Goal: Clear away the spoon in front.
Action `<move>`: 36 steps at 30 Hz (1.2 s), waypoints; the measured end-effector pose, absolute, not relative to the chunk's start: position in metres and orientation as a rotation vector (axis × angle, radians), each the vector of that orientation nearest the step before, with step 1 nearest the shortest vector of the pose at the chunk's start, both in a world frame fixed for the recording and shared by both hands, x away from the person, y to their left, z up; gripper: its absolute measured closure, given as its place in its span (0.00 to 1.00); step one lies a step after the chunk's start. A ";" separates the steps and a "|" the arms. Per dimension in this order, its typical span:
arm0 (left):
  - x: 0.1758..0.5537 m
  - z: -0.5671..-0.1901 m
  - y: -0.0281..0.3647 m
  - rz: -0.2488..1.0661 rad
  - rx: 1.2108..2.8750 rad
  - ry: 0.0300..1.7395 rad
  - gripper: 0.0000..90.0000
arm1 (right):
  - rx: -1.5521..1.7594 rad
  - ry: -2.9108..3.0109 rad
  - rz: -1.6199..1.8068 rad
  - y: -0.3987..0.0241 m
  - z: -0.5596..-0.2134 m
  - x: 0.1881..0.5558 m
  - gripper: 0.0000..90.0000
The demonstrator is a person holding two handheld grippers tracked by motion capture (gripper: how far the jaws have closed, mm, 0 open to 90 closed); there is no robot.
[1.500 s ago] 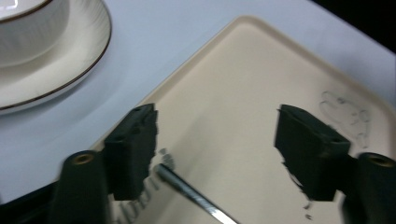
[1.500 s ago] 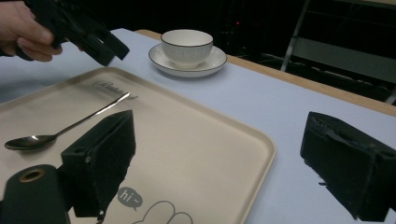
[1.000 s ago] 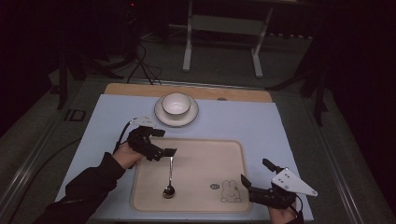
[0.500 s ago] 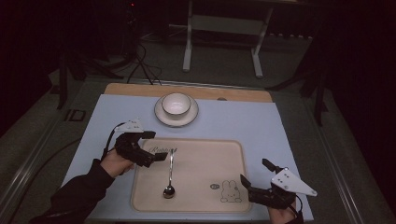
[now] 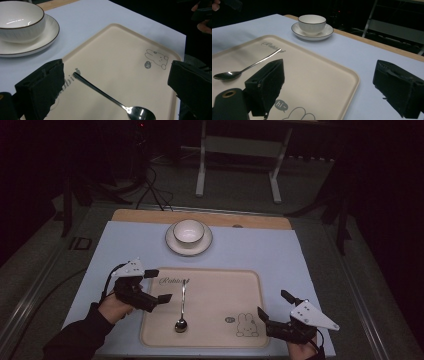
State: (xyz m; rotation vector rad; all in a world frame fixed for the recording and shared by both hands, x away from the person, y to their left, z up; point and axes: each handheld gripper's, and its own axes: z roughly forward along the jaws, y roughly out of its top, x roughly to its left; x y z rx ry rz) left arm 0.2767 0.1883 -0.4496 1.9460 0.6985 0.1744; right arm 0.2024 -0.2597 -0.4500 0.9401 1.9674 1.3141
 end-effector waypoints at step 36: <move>0.282 -0.511 0.225 0.224 1.809 0.858 0.02 | 0.980 1.978 1.281 -0.263 -0.456 0.209 0.11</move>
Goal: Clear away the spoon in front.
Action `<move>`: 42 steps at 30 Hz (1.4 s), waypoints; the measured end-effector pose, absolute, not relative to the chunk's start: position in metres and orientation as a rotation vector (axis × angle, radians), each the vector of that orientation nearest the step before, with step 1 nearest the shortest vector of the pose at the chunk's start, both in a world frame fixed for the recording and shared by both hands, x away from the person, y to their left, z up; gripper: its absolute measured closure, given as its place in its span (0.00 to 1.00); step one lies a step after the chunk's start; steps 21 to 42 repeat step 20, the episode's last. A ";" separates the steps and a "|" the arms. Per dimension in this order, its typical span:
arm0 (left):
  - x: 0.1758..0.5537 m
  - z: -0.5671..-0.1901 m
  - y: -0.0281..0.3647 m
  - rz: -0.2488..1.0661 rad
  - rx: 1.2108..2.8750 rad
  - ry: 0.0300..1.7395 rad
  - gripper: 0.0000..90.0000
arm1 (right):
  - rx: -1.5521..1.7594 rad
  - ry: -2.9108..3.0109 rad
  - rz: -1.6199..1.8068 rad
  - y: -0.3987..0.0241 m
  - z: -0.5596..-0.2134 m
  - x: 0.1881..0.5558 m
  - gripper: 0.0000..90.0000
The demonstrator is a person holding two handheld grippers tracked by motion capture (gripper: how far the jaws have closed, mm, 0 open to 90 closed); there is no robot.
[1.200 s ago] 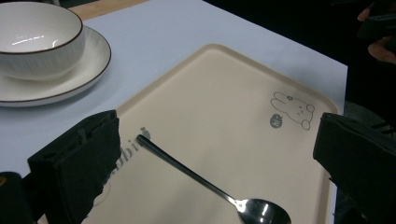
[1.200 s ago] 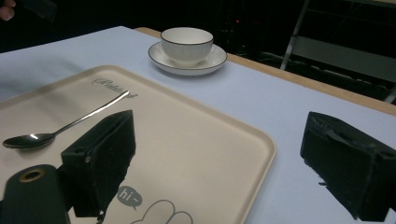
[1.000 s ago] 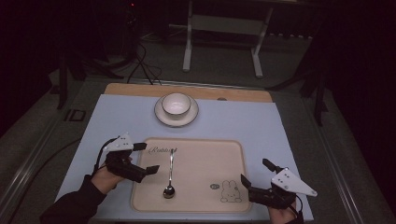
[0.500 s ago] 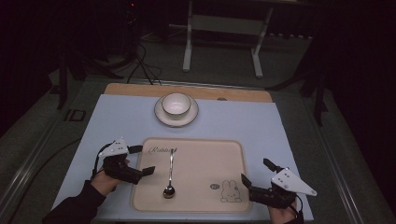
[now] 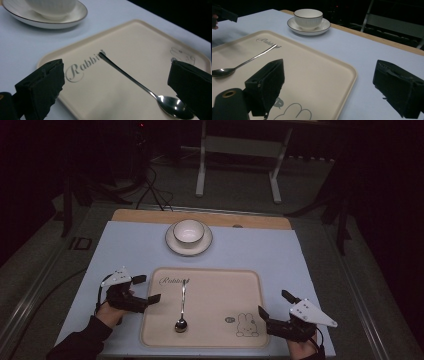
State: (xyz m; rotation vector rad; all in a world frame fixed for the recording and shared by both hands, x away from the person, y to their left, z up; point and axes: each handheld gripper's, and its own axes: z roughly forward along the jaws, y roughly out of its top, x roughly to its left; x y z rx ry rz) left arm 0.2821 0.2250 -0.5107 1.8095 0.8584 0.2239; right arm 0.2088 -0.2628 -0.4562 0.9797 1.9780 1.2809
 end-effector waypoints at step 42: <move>0.283 -0.510 0.228 0.272 1.771 0.912 0.02 | 0.988 2.001 1.279 -0.262 -0.458 0.211 0.11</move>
